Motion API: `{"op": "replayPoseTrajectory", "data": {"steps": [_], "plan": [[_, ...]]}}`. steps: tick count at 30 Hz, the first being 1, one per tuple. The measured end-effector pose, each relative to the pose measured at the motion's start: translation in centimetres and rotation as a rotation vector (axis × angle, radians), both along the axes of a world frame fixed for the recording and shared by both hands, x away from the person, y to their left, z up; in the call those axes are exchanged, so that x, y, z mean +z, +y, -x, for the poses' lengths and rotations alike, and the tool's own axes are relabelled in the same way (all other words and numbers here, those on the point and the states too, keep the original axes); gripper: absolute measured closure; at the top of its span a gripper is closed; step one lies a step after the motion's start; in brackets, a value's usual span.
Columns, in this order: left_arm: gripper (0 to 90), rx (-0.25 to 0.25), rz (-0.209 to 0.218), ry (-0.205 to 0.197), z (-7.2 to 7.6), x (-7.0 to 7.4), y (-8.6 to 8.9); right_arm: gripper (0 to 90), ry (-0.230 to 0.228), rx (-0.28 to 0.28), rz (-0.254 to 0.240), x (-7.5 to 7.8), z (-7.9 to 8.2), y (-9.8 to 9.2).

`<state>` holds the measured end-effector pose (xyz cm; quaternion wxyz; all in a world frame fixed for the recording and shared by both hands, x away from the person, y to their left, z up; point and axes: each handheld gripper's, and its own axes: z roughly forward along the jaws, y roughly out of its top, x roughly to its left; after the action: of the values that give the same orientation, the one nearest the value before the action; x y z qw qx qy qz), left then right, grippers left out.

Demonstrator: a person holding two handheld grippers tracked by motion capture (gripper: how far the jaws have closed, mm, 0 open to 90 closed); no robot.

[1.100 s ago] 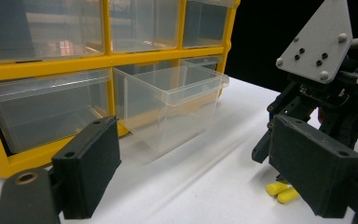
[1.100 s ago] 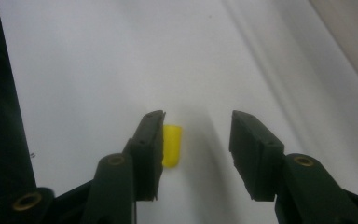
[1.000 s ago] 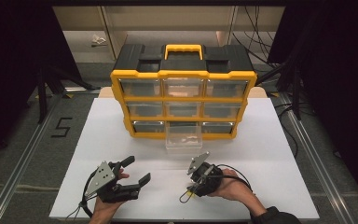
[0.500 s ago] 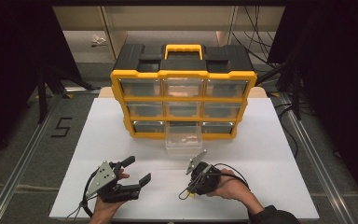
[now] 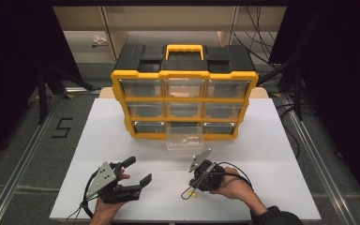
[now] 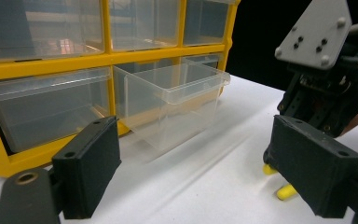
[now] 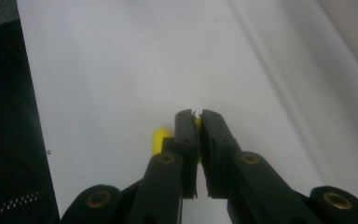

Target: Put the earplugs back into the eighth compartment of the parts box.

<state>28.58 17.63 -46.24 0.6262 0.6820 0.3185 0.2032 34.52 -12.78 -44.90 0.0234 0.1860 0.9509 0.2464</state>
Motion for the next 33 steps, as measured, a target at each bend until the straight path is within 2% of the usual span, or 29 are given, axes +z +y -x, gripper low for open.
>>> {"op": "replayPoseTrajectory", "data": {"steps": [2, 5, 8, 9, 13, 22, 33], "plan": [[16.3, 0.001, 0.000, -0.001, 0.0, 0.0, 0.0, 85.9, -0.029, -0.008, -0.022, 0.6, 0.0, -0.2], [16.3, 0.002, 0.000, -0.002, 0.0, 0.0, 0.0, 85.9, -0.046, -0.019, -0.036, 1.0, 0.0, -0.4], [16.3, 0.003, -0.001, -0.001, 0.0, 0.0, 0.0, 85.8, -0.089, -0.036, -0.073, 2.1, 0.0, -0.7], [16.3, 0.003, -0.001, -0.002, 0.0, 0.0, 0.0, 85.8, -0.089, -0.036, -0.073, 2.1, 0.0, -0.7], [16.3, 0.006, -0.002, -0.003, 0.0, 0.0, 0.0, 85.8, -0.151, -0.061, -0.109, 3.2, -0.1, -0.9], [16.3, 0.008, -0.002, -0.004, 0.0, 0.0, 0.0, 85.7, -0.254, -0.124, -0.193, 4.9, -0.5, -1.0], [16.3, 0.008, -0.002, -0.004, 0.0, 0.0, 0.0, 85.7, -0.321, -0.190, -0.279, 6.0, -1.4, -1.5]]}}
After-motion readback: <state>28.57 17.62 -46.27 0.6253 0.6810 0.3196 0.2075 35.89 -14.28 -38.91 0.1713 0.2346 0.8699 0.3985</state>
